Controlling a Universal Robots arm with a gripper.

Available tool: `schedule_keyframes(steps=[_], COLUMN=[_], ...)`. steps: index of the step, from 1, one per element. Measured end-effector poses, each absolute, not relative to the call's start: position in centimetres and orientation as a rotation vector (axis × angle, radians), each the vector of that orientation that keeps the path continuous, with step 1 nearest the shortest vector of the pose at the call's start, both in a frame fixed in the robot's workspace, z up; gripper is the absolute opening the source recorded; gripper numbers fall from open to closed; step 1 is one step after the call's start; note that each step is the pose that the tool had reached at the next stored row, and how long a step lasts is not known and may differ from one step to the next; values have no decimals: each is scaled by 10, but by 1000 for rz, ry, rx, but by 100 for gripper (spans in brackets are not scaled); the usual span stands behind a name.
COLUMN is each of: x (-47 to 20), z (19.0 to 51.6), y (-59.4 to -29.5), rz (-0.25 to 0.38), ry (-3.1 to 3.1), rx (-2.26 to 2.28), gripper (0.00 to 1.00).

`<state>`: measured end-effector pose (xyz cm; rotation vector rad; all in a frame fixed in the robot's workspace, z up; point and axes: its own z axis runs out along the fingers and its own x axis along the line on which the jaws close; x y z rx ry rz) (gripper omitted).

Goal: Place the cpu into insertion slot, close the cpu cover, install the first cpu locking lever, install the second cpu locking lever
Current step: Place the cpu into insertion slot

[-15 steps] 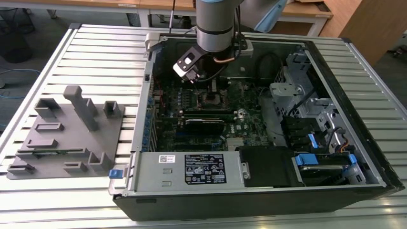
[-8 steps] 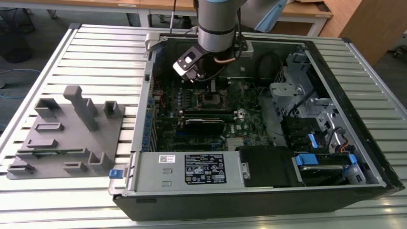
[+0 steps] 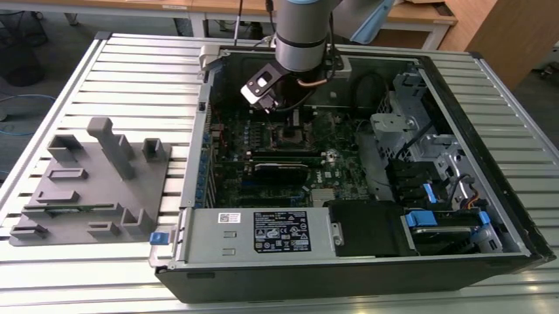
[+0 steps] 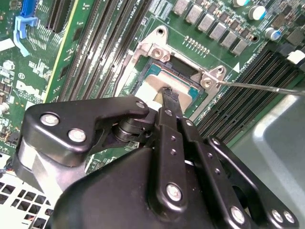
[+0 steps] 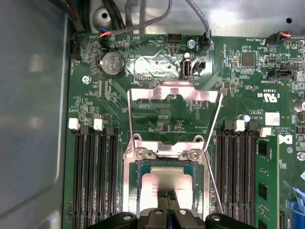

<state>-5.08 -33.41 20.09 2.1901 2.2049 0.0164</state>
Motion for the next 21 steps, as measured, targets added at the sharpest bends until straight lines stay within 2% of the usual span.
schedule_keyframes(steps=[21], x=[-49], z=[199], y=[-334], rz=[17], ry=[2205], rx=[2190], gripper=[10])
